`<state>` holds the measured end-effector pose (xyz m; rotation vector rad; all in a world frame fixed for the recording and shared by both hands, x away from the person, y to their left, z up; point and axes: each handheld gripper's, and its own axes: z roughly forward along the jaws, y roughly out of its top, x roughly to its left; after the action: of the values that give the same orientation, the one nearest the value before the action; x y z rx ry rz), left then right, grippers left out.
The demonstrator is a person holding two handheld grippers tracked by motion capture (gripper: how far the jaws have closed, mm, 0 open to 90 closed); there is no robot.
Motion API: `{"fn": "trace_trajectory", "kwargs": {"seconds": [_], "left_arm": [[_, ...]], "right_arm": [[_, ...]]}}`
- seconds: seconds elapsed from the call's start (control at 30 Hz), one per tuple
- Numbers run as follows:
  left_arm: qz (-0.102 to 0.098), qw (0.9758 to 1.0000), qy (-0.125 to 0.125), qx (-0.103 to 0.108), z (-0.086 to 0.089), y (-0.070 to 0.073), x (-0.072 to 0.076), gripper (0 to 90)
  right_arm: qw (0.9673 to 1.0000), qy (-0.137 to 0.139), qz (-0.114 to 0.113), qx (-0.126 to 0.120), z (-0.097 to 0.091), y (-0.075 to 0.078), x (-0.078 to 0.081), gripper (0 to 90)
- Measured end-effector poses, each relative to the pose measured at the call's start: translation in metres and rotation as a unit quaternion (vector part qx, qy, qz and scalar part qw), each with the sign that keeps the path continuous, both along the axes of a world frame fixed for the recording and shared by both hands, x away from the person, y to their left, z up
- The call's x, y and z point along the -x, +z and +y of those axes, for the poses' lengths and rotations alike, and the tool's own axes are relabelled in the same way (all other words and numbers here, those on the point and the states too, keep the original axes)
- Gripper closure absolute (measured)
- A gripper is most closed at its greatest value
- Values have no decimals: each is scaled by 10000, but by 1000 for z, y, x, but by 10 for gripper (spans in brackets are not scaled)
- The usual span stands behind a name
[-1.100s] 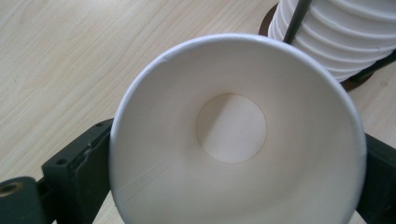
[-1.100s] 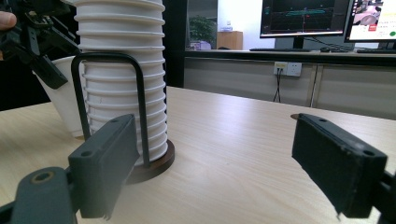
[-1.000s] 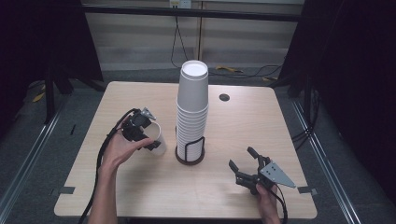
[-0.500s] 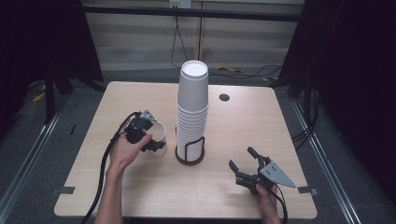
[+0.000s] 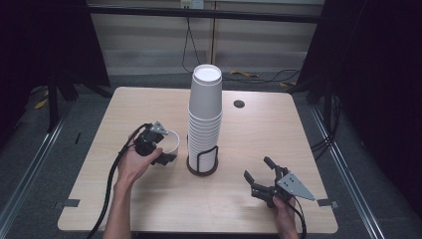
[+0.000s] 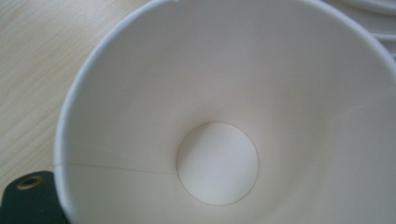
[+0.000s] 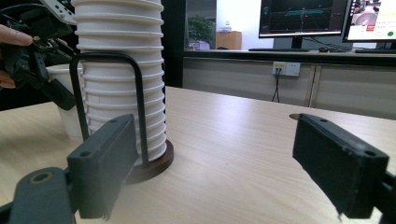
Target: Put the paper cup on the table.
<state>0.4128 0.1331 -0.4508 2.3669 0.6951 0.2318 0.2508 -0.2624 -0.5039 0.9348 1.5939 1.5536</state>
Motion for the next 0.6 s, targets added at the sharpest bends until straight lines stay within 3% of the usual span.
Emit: {"fn": "trace_trajectory", "kwargs": {"seconds": [0.13,0.27,0.43,0.53,0.6], "left_arm": [[35,9996,92,272,4,-5,2,107],[-12,9991,60,417,9,-8,5,122],[-177,9973,353,626,16,-9,12,124],[-56,9959,503,743,20,-12,13,124],[-91,9950,570,813,23,-15,15,126]], "right_arm": [[10000,1,1,0,0,0,0,138],[10000,0,4,-3,0,0,0,138],[10000,1,6,-4,0,0,0,139],[10000,9,12,-3,0,0,0,138],[10000,-5,1,0,0,0,0,138]]}}
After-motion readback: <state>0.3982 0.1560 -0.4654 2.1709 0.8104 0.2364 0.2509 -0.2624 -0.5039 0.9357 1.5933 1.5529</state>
